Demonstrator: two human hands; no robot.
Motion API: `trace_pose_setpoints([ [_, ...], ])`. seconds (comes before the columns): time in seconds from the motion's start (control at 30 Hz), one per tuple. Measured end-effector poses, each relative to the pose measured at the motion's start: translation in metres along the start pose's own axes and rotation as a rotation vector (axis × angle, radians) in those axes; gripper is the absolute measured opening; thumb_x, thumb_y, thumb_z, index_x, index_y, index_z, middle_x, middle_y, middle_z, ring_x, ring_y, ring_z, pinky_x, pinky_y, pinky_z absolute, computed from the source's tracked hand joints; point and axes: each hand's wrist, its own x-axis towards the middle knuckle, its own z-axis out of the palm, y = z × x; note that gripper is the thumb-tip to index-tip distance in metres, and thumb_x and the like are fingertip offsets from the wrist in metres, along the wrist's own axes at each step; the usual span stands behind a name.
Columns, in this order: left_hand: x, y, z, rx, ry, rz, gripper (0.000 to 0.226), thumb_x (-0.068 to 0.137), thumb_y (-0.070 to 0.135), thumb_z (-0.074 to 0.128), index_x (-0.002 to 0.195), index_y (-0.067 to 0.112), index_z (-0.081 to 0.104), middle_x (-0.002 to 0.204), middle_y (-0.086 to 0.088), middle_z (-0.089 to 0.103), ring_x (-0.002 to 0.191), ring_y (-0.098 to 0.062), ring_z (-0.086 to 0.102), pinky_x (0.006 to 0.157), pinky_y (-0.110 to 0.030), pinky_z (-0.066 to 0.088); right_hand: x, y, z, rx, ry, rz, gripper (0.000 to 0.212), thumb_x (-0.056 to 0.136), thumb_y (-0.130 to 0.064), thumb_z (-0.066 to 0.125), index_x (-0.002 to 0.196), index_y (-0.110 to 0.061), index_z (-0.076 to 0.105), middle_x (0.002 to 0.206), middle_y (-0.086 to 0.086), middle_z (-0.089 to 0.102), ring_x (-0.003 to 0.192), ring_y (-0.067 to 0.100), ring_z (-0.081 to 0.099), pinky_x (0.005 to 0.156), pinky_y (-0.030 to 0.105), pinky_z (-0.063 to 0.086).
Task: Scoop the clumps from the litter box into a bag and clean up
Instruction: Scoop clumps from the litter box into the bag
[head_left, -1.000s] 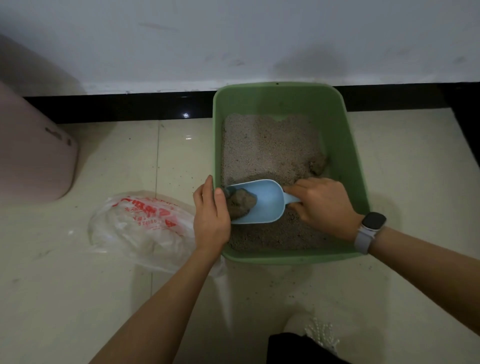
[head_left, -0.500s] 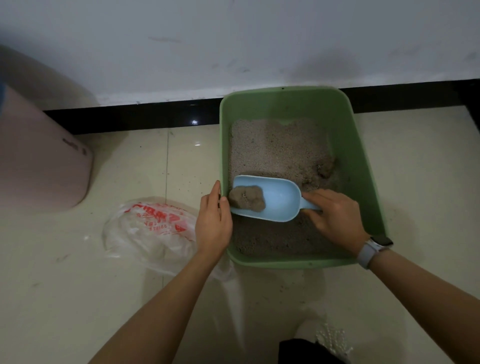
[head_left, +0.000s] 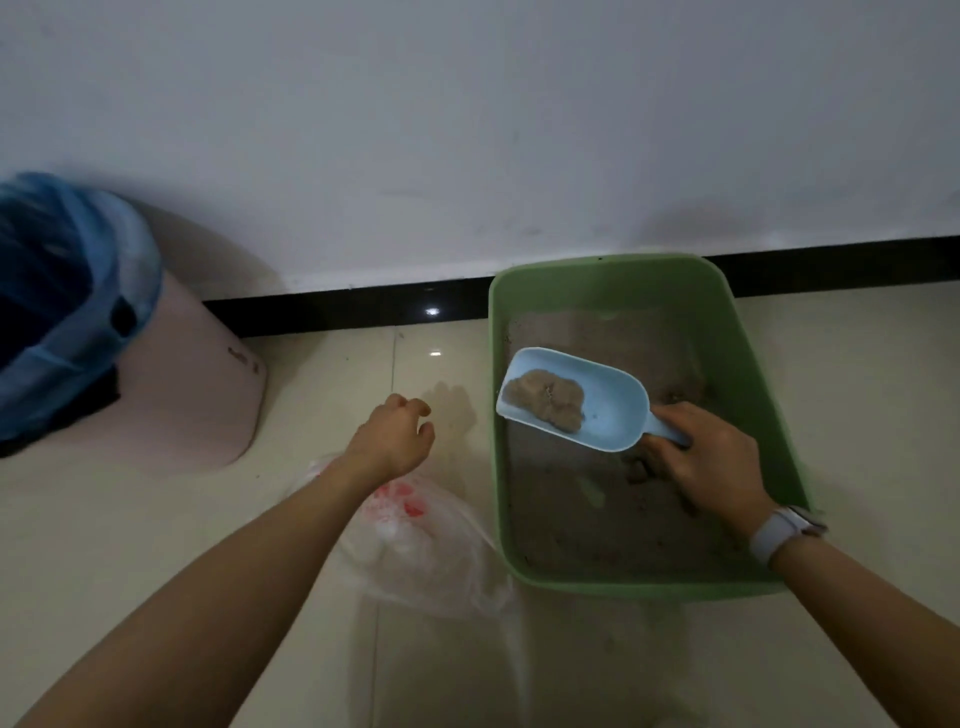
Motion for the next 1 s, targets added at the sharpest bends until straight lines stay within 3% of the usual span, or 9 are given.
trace_pose_setpoints([
  [0.13, -0.007, -0.016, -0.03, 0.227, -0.103, 0.037, 0.042, 0.098, 0.029, 0.036, 0.137, 0.015, 0.04, 0.136, -0.011, 0.041, 0.115, -0.026, 0.049, 0.096, -0.036, 0.042, 0.016, -0.033, 0.006, 0.077, -0.074, -0.045, 0.033, 0.074, -0.014, 0.075, 0.106, -0.009, 0.069, 0.098, 0.007, 0.07, 0.086, 0.027, 0.065, 0.075, 0.028, 0.043],
  [0.27, -0.026, -0.052, -0.024, 0.17, -0.138, 0.009, 0.043, 0.098, 0.026, 0.038, 0.139, 0.014, 0.037, 0.139, -0.01, 0.037, 0.12, -0.027, 0.045, 0.098, -0.037, 0.04, 0.018, -0.066, 0.024, 0.129, -0.145, -0.153, 0.033, 0.068, -0.009, 0.079, 0.1, -0.009, 0.071, 0.093, 0.008, 0.072, 0.082, 0.028, 0.067, 0.073, 0.028, 0.047],
  [0.43, -0.039, -0.127, 0.02, -0.038, -0.005, -0.437, 0.067, 0.093, 0.037, 0.047, 0.147, 0.019, 0.013, 0.153, -0.009, 0.017, 0.137, -0.031, 0.022, 0.107, -0.046, 0.028, 0.022, -0.097, 0.046, 0.118, -0.334, -0.297, 0.028, 0.072, -0.028, 0.072, 0.1, -0.02, 0.072, 0.09, -0.002, 0.071, 0.081, 0.022, 0.068, 0.068, 0.027, 0.047],
  [0.53, -0.043, -0.165, 0.047, -0.269, -0.041, -0.649, 0.082, 0.086, 0.047, 0.056, 0.147, 0.013, 0.012, 0.148, -0.017, 0.028, 0.134, -0.037, 0.029, 0.108, -0.047, 0.029, 0.032, -0.118, 0.053, 0.097, -0.506, -0.365, 0.031, 0.077, -0.044, 0.058, 0.102, -0.028, 0.07, 0.092, -0.008, 0.069, 0.087, 0.018, 0.065, 0.067, 0.027, 0.045],
  [0.63, -0.047, -0.172, 0.059, -0.339, 0.012, -0.625, 0.054, 0.088, 0.039, 0.056, 0.133, 0.012, 0.043, 0.13, -0.016, 0.051, 0.122, -0.036, 0.045, 0.101, -0.041, 0.038, 0.042, -0.137, 0.064, 0.008, -0.623, -0.429, 0.028, 0.084, -0.046, 0.059, 0.107, -0.03, 0.066, 0.104, -0.009, 0.068, 0.097, 0.015, 0.061, 0.071, 0.026, 0.04],
  [0.7, -0.046, -0.165, 0.057, -0.459, 0.116, -0.564, 0.028, 0.091, 0.027, 0.052, 0.105, 0.004, 0.061, 0.108, -0.02, 0.062, 0.105, -0.036, 0.056, 0.088, -0.038, 0.043, 0.047, -0.15, 0.078, -0.094, -0.694, -0.459, 0.026, 0.088, -0.044, 0.055, 0.108, -0.031, 0.065, 0.109, -0.009, 0.065, 0.1, 0.015, 0.059, 0.077, 0.027, 0.042],
  [0.8, -0.049, -0.153, 0.053, -0.689, 0.257, -0.475, 0.022, 0.092, 0.01, 0.047, 0.071, 0.005, 0.054, 0.081, -0.022, 0.061, 0.078, -0.034, 0.058, 0.071, -0.038, 0.046, 0.05, -0.167, 0.097, -0.277, -0.718, -0.454, 0.025, 0.089, -0.041, 0.05, 0.105, -0.028, 0.063, 0.109, -0.006, 0.064, 0.1, 0.019, 0.059, 0.075, 0.027, 0.042],
  [0.9, -0.058, -0.147, 0.046, -0.899, 0.255, -0.448, 0.02, 0.093, 0.007, 0.046, 0.074, 0.009, 0.054, 0.07, -0.011, 0.056, 0.064, -0.024, 0.052, 0.059, -0.031, 0.048, 0.055, -0.175, 0.106, -0.404, -0.654, -0.423, 0.021, 0.088, -0.035, 0.053, 0.104, -0.025, 0.063, 0.105, -0.001, 0.064, 0.095, 0.024, 0.06, 0.075, 0.031, 0.045],
  [1.0, -0.065, -0.149, 0.042, -0.891, 0.256, -0.466, 0.017, 0.093, 0.014, 0.049, 0.089, 0.003, 0.061, 0.08, -0.016, 0.061, 0.071, -0.027, 0.059, 0.058, -0.027, 0.047, 0.059, -0.183, 0.105, -0.58, -0.472, -0.726, 0.017, 0.063, -0.024, 0.078, 0.077, -0.018, 0.069, 0.072, 0.0, 0.064, 0.061, 0.022, 0.06, 0.055, 0.025, 0.042],
])
